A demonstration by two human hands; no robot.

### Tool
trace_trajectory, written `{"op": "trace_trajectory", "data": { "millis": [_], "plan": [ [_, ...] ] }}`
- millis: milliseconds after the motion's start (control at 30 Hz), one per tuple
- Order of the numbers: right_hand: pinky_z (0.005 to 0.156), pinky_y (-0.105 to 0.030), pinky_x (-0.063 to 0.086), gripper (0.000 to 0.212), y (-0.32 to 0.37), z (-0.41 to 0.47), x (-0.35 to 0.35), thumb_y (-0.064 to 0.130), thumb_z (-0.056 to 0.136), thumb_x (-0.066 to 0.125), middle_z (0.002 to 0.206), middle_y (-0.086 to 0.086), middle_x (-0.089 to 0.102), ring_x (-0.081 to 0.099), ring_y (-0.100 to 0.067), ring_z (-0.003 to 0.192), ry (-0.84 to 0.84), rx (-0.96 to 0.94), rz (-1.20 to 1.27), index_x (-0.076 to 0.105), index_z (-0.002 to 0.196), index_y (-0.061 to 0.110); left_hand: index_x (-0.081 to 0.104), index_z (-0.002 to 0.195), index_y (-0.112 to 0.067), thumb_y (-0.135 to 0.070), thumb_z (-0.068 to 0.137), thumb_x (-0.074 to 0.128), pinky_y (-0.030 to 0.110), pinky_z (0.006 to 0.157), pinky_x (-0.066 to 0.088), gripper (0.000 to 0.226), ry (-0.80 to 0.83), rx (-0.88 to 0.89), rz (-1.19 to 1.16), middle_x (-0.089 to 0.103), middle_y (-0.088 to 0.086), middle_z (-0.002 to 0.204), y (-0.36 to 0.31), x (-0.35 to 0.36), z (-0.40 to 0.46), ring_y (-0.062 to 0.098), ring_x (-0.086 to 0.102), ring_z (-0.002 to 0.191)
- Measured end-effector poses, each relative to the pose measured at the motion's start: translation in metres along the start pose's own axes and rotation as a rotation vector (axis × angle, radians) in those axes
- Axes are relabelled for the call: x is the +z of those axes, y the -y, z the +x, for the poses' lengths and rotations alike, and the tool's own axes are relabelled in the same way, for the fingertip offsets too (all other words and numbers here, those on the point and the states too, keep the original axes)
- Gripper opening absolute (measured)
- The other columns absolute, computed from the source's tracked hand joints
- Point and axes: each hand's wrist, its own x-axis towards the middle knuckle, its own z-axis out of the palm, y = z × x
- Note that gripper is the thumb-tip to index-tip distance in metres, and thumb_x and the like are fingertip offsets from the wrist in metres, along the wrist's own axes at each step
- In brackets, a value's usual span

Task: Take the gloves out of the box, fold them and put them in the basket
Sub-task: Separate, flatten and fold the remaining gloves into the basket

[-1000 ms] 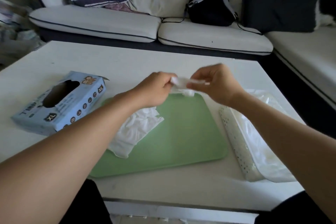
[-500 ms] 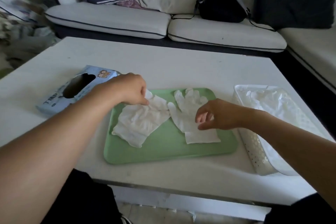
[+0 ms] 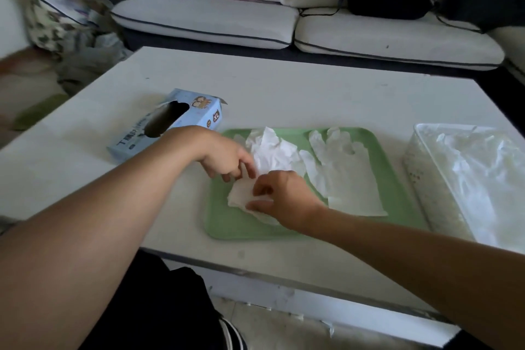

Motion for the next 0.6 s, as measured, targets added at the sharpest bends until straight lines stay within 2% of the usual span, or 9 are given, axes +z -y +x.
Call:
{"op": "trace_trajectory", "data": {
  "millis": [67, 133, 167, 233, 300, 333, 433, 500, 600],
  "plan": [
    [0.072, -0.023, 0.05, 0.026, -0.009, 0.001, -0.005, 0.023, 0.077, 0.085, 0.085, 0.003, 0.068, 0.062, -0.013, 0.08, -0.042, 0.068, 0.097, 0.072, 0.097, 0.016, 0.051, 0.134, -0.035, -0.008, 0.101, 0.045, 0.032, 0.083, 0.053, 0.043, -0.004, -0.006, -0.027, 0.063, -0.009, 0.114, 0.002, 0.0, 0.0, 0.015, 0.066, 0.109],
    [0.067, -0.015, 0.048, 0.02, -0.012, 0.003, -0.01, 0.015, 0.077, 0.084, 0.079, 0.006, 0.067, 0.063, -0.009, 0.074, -0.02, 0.083, 0.108, 0.075, 0.094, 0.014, 0.04, 0.144, -0.03, -0.007, 0.101, 0.047, 0.035, 0.088, 0.054, 0.049, -0.011, -0.032, -0.091, 0.065, -0.009, 0.117, 0.004, 0.003, 0.001, 0.016, 0.066, 0.111],
    [0.066, -0.014, 0.048, 0.016, -0.014, 0.005, -0.012, 0.014, 0.078, 0.084, 0.077, 0.006, 0.068, 0.062, -0.006, 0.072, -0.006, 0.091, 0.124, 0.077, 0.092, 0.014, 0.035, 0.147, -0.029, -0.007, 0.101, 0.048, 0.035, 0.087, 0.054, 0.052, -0.022, -0.046, -0.115, 0.066, -0.008, 0.121, 0.004, 0.004, 0.003, 0.016, 0.066, 0.11],
    [0.071, -0.021, 0.054, 0.008, -0.014, 0.009, -0.02, 0.012, 0.079, 0.083, 0.076, 0.002, 0.071, 0.063, -0.007, 0.068, 0.028, 0.147, 0.276, 0.079, 0.084, 0.017, 0.029, 0.149, -0.026, -0.006, 0.101, 0.051, 0.03, 0.078, 0.055, 0.056, -0.062, -0.062, -0.14, 0.066, -0.005, 0.124, 0.002, 0.008, 0.003, 0.013, 0.066, 0.101],
    [0.077, -0.031, 0.058, 0.009, -0.012, 0.013, -0.034, 0.007, 0.082, 0.08, 0.077, -0.007, 0.07, 0.064, -0.017, 0.072, 0.042, 0.225, 0.578, 0.076, 0.081, 0.015, 0.031, 0.145, -0.025, -0.008, 0.1, 0.056, 0.023, 0.066, 0.052, 0.054, -0.116, -0.071, -0.136, 0.065, -0.007, 0.11, 0.003, 0.01, 0.002, 0.008, 0.064, 0.086],
    [0.076, -0.031, 0.058, 0.005, -0.011, 0.015, -0.043, 0.006, 0.086, 0.076, 0.079, -0.009, 0.069, 0.063, -0.02, 0.075, 0.051, 0.249, 0.725, 0.075, 0.085, 0.01, 0.033, 0.147, -0.022, -0.011, 0.099, 0.06, 0.023, 0.064, 0.052, 0.057, -0.159, -0.068, -0.125, 0.064, -0.006, 0.108, 0.004, 0.011, 0.002, 0.009, 0.063, 0.085],
    [0.073, -0.027, 0.057, 0.007, -0.007, 0.015, -0.072, 0.011, 0.096, 0.064, 0.089, -0.007, 0.07, 0.067, -0.018, 0.079, 0.074, 0.248, 0.961, 0.069, 0.098, 0.007, 0.034, 0.152, -0.018, -0.017, 0.096, 0.066, 0.03, 0.08, 0.057, 0.065, -0.226, -0.077, -0.08, 0.064, 0.008, 0.128, 0.011, 0.01, -0.005, 0.02, 0.063, 0.097],
    [0.073, -0.027, 0.057, 0.012, -0.004, 0.014, -0.092, 0.014, 0.101, 0.055, 0.088, -0.004, 0.071, 0.067, -0.016, 0.076, 0.074, 0.224, 1.095, 0.066, 0.096, 0.012, 0.034, 0.151, -0.019, -0.025, 0.096, 0.068, 0.037, 0.091, 0.056, 0.065, -0.182, -0.103, -0.005, 0.065, 0.005, 0.127, 0.016, 0.005, -0.011, 0.022, 0.066, 0.104],
    [0.077, -0.028, 0.056, 0.019, -0.001, 0.014, -0.126, 0.011, 0.103, 0.044, 0.085, -0.002, 0.07, 0.067, -0.015, 0.077, -0.019, 0.189, 1.321, 0.062, 0.098, 0.013, 0.049, 0.131, -0.028, -0.046, 0.081, 0.082, 0.027, 0.086, 0.053, 0.063, -0.278, 0.049, -0.125, 0.059, -0.009, 0.122, 0.01, -0.01, -0.033, 0.011, 0.061, 0.109]
  ]
}}
